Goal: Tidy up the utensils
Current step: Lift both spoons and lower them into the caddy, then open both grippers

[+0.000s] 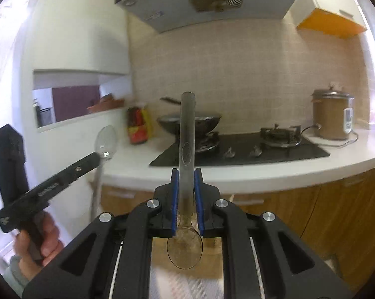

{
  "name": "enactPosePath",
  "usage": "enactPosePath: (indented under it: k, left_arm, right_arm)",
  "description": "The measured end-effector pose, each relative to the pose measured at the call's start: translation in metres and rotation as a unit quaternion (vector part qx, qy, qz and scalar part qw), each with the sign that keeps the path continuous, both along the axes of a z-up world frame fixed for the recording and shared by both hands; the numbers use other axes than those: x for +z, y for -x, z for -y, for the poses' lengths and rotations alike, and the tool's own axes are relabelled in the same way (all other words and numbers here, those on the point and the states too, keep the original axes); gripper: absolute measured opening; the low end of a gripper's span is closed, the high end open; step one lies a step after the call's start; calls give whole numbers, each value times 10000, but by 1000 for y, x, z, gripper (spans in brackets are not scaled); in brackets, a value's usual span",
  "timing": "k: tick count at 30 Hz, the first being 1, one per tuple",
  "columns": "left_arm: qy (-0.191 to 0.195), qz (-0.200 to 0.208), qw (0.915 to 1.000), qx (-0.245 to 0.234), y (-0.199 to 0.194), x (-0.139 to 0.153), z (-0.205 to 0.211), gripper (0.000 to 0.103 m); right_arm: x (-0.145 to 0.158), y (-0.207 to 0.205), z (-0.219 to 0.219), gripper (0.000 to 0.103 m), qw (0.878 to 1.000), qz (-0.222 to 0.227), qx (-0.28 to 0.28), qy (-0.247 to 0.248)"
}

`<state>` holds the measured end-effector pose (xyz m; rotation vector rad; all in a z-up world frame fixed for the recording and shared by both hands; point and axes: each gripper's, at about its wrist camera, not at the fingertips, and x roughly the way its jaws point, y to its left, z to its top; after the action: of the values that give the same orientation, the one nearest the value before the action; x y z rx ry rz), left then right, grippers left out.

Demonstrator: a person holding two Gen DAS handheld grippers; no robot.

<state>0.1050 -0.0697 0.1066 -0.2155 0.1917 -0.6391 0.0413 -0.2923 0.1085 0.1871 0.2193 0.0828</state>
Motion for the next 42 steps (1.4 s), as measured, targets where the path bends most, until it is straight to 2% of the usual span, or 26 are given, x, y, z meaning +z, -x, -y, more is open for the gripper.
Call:
enactPosePath:
  k: [4,9,14,17,19,27,33,37,42]
  left_arm:
    - [42,35,10000,7,-27,-8,8,0]
    - [16,142,9998,-106,-50,-25,19,0]
    - [194,129,9995,-232,-65,-46,17,0]
    - [199,35,9995,-246,-70,-58,16,0]
    - [163,122,9997,-160,-67,-64,16,0]
    - [60,286,9995,-84,-56,-89,13,0]
    - [201,258,9995,-45,-60,-86,8,0]
    - [109,341,9994,-9,-61,-88,14,0]
    - [27,228,9997,-27,-66,-102,20,0]
  right_arm:
    - [-16,-26,13,10,9999,5,-134,-80]
    - [-46,-48,13,10,9996,17,-263,54]
    - [-66,-51,1,10,9980,113,-419,454]
    - [-76,-54,-2,10,9973,98,-444,575]
    - [-81,-55,-2,10,9972,101,-447,591]
    - [-88,-48,-8,11,9955,194,-519,768]
    - [-81,-49,-9,11,9945,330,-599,788]
    - [-84,-51,-8,11,9935,342,-613,891]
    - [-95,-49,-10,11,9929,323,-633,959]
